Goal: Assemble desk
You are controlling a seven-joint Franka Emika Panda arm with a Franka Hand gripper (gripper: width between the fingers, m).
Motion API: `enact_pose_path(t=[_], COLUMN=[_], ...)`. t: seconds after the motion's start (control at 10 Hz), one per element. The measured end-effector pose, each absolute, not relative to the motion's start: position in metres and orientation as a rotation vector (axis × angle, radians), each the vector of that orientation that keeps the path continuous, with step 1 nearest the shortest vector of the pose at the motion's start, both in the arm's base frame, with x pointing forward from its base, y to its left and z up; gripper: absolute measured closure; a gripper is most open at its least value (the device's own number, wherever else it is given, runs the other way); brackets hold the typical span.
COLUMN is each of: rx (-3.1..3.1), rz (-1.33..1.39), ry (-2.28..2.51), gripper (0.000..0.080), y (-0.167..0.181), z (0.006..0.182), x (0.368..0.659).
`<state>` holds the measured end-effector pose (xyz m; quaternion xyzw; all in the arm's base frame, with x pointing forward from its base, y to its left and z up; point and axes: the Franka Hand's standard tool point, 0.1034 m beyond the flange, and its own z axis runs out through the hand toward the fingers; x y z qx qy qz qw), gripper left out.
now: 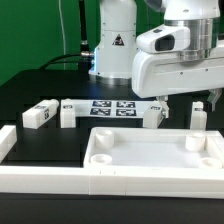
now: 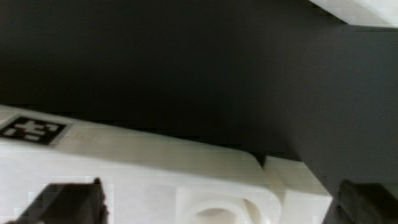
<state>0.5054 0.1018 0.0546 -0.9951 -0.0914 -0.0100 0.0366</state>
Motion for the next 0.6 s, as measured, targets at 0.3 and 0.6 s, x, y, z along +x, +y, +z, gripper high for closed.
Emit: enact_pose_path(t=[0.3,0.6], rx=[-3.045,-2.983], rz=[-0.013,0.058], ry=[0.120,0.546], gripper=[0.0150,0.0150], y=[0.106,0.121], z=[0.055,0.048], x=[0.504,0.480])
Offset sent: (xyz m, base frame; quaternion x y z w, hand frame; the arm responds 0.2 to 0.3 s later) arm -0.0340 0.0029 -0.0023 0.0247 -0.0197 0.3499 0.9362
